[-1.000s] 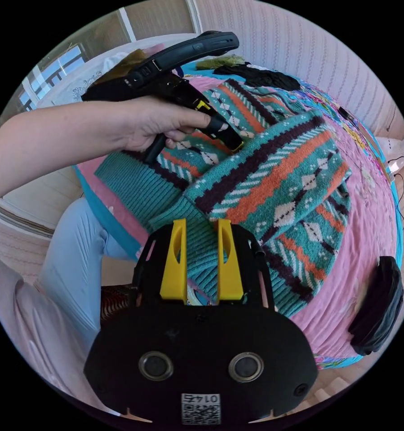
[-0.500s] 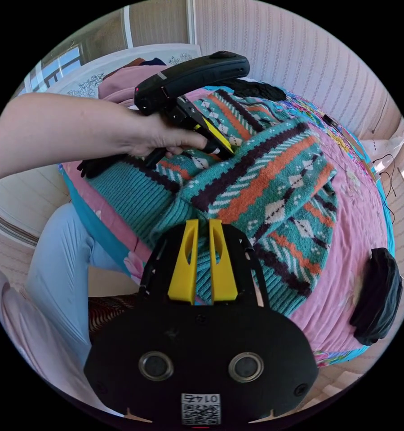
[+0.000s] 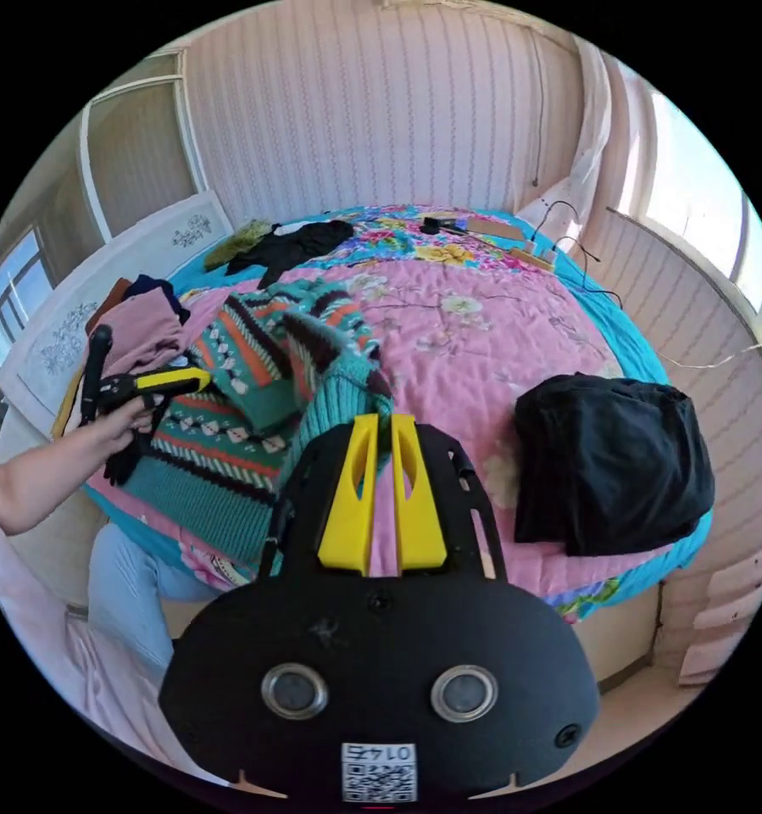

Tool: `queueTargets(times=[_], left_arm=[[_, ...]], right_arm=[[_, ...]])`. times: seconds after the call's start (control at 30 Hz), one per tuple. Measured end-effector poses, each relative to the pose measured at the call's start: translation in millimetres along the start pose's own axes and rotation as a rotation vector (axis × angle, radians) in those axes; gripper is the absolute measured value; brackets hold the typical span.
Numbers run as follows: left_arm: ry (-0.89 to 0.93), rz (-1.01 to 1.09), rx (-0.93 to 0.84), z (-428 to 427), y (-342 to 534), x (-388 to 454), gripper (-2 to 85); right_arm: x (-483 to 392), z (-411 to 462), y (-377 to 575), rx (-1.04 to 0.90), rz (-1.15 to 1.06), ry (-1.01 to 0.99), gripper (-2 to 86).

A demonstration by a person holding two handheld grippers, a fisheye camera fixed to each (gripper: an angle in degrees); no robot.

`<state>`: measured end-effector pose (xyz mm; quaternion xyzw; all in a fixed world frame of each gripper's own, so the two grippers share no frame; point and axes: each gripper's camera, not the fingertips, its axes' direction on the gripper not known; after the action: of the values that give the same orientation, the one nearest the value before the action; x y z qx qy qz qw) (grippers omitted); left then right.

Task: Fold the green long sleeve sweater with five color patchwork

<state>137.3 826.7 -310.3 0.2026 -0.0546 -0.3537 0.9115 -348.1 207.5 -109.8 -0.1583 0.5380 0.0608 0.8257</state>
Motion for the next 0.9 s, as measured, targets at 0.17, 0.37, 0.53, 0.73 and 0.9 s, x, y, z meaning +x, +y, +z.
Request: queueTargets(times=[0.17,0.37,0.53,0.73,0.9], left_arm=[[-0.021,-0.210,0.138,-141,56,-74,1.6],[-0.171,-0.705,0.132,-243,188,-182,11.6],[-0.100,-0.925,0.222,-277,227,-254,15.5],[0.084,-1.028,0.194,-258,209,-316,17.0],[0.234,-1.054,0.166,-254,185,-350,12.7]], right_arm=[[72,-22,-47,0.040,0.248,0.140,10.2],[-50,59,-111,-0.092,-0.028,-0.421,15.2],[-230,166,-147,-0.386,-0.213,-0.869,17.7],[-314,260,-178,-0.676,-0.102,-0.955,26.7],[-311,270,-204,-0.681,0.018,-0.964,22.0]])
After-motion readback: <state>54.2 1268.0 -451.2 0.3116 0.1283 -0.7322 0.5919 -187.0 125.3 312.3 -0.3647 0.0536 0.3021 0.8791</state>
